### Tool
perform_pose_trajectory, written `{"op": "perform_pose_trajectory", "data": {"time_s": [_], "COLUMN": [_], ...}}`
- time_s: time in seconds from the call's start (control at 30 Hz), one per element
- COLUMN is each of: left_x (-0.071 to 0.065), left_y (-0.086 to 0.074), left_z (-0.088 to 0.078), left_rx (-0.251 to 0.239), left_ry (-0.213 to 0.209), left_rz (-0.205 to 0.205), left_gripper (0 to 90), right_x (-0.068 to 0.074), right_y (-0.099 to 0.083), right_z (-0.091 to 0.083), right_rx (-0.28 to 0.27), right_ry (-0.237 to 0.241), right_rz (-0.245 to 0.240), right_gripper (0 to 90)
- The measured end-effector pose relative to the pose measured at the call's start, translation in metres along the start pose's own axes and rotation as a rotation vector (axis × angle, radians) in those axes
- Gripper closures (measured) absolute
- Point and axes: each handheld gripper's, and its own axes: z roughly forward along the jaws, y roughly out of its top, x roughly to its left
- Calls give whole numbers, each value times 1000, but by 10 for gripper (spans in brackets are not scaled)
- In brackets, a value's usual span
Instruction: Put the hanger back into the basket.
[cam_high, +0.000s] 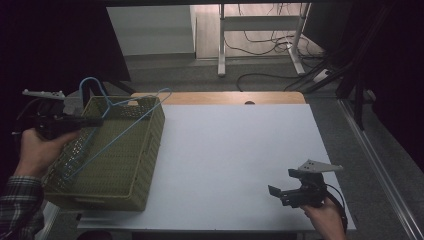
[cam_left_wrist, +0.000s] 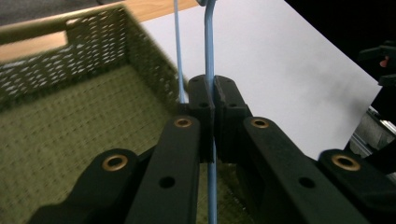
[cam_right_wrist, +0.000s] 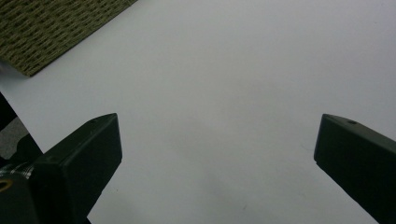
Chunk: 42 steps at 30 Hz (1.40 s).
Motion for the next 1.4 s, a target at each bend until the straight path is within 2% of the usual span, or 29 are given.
{"op": "perform_pose_trajectory", "data": {"time_s": [0.17, 0.33, 0.43, 0.5, 0.67, 0.9, 1.0, 1.1, 1.13, 1.2, 1.23, 1.33, 1.4], "left_x": [21, 35, 41, 43, 51, 60, 65, 68, 68, 67, 66, 60, 52], "left_y": [-20, -37, -45, -50, -62, -71, -76, -80, -81, -82, -82, -82, -81], "left_z": [-1, 3, 4, 6, 14, 37, 47, 53, 55, 57, 56, 50, 46], "left_rx": [-11, -25, -36, -28, -23, 20, 41, 78, 102, 125, 124, 86, 58], "left_ry": [33, 48, 49, 59, 52, 51, 60, 99, 143, 186, 200, 214, 227], "left_rz": [-46, -75, -93, -96, -122, -146, -171, -179, -176, -173, -171, -183, -174], "left_gripper": [879, 879, 879, 879, 879, 879, 878, 876, 874, 855, 774, 640, 530], "right_x": [-3, -3, -3, -2, -2, 0, 1, 1, 1, 1, 1, 2, 2], "right_y": [-3, -5, -7, -7, -8, -9, -10, -10, -10, -10, -10, -10, -10], "right_z": [-2, -3, -3, -2, 0, 4, 5, 6, 6, 6, 7, 7, 6], "right_rx": [1, 5, 9, 17, 32, 53, 61, 66, 67, 71, 71, 72, 69], "right_ry": [-10, -19, -18, -22, -18, -17, -16, -19, -19, -20, -19, -19, -23], "right_rz": [13, 11, 8, 5, -1, -16, -20, -26, -27, -30, -31, -33, -37], "right_gripper": [6, 6, 6, 6, 6, 6, 6, 6, 6, 6, 6, 7, 7]}}
